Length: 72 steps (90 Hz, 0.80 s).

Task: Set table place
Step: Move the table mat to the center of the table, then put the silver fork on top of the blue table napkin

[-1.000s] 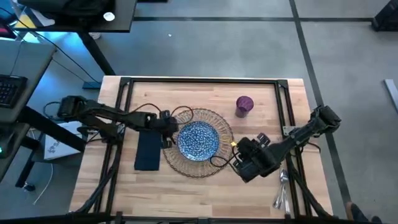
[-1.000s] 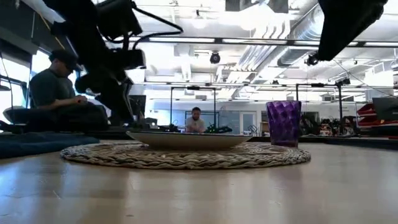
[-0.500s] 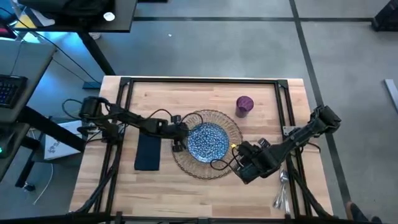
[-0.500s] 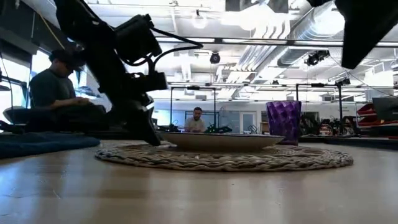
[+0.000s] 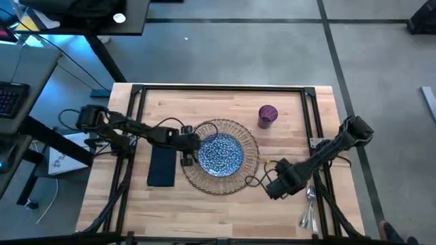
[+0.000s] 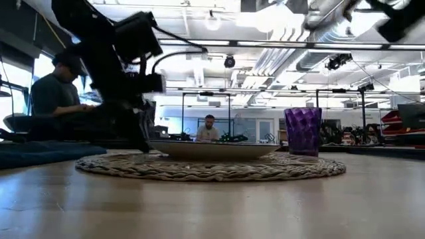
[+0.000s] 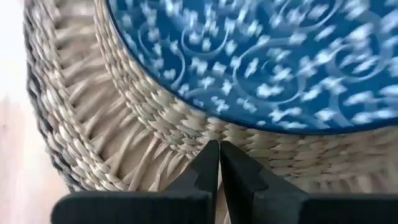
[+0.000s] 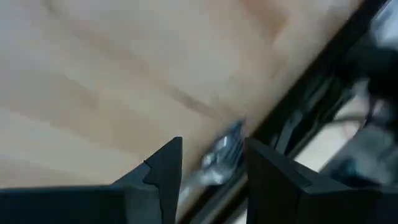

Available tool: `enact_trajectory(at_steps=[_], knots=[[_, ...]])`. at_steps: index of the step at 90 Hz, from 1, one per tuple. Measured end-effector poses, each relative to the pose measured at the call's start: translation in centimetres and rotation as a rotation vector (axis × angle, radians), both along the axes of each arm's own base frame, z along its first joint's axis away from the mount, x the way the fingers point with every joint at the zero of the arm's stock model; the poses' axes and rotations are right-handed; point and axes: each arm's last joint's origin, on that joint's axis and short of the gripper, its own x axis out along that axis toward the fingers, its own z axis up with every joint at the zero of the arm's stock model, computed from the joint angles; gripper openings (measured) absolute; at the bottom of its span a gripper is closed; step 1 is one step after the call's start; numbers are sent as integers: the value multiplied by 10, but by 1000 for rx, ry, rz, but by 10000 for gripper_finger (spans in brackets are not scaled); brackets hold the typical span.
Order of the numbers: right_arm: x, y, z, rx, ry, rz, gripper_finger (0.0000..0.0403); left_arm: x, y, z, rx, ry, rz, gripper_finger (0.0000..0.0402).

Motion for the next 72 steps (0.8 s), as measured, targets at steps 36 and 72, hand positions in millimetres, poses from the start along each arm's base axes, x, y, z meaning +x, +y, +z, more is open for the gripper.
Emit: enact_trajectory(at_steps=[36, 72], knots=[[-42, 29, -44, 244, 147, 59, 244, -16, -1, 53, -33, -203, -26, 36], [-51, 45, -58, 432, 7, 503, 245, -10, -17, 73, -129, -397, -109, 39]])
